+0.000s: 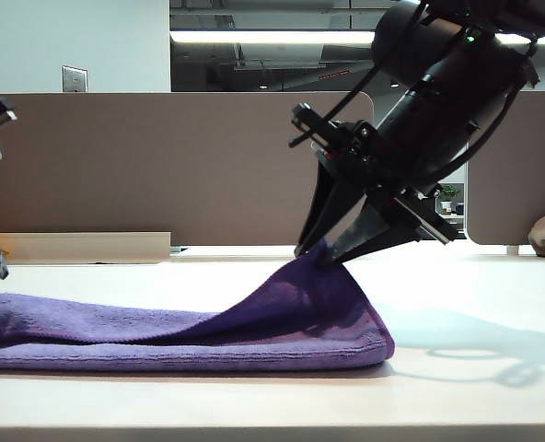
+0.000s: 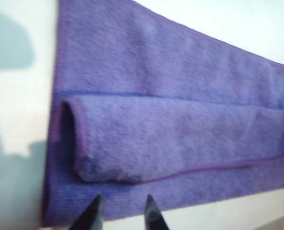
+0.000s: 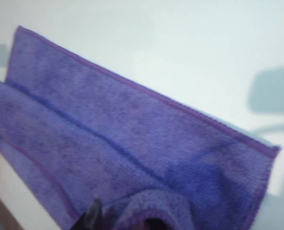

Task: Fold the bottom of the cloth upward, then fold it vertically to form a square shape.

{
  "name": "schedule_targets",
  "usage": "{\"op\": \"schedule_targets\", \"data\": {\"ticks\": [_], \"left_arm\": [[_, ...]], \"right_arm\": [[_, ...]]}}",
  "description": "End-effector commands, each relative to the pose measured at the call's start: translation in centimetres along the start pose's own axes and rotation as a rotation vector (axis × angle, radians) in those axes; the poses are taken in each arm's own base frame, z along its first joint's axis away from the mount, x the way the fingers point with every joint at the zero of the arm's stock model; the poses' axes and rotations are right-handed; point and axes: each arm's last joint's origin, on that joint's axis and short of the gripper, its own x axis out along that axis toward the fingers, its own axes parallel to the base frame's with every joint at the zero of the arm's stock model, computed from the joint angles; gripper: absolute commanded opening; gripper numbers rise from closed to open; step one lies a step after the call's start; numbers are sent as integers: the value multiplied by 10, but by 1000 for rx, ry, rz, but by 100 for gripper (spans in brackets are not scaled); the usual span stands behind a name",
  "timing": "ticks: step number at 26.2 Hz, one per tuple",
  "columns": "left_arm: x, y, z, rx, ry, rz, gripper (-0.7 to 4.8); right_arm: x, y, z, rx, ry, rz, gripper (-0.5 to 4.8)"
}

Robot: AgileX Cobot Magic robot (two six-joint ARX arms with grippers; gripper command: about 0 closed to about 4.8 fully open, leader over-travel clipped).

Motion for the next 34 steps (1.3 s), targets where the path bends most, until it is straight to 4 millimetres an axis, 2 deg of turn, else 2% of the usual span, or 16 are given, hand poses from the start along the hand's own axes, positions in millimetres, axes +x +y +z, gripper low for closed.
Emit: {"op": "schedule_targets", "data": {"ticks": [1, 8, 16, 25, 29, 31, 34], "left_arm": [[-1, 0, 2, 9, -18, 19, 111], [1, 3, 3, 8, -47, 109, 121], [23, 8, 12, -2, 4, 38, 121], [23, 7, 15, 12, -24, 27, 119], [23, 5, 19, 20, -51, -4, 105], [23, 4, 21, 10, -67, -26, 73], [22, 3, 23, 5, -85, -37, 57]], "right_arm": [[-3, 5, 6, 2, -17, 29, 123], [-7, 10, 11, 9, -9, 45, 142], [-7, 9, 9, 19, 15, 51, 142], [-7, 9, 9, 19, 15, 50, 141], [-7, 9, 9, 20, 16, 50, 141], [-7, 9, 9, 20, 18, 49, 141], [-7, 9, 8, 24, 24, 47, 141]]}}
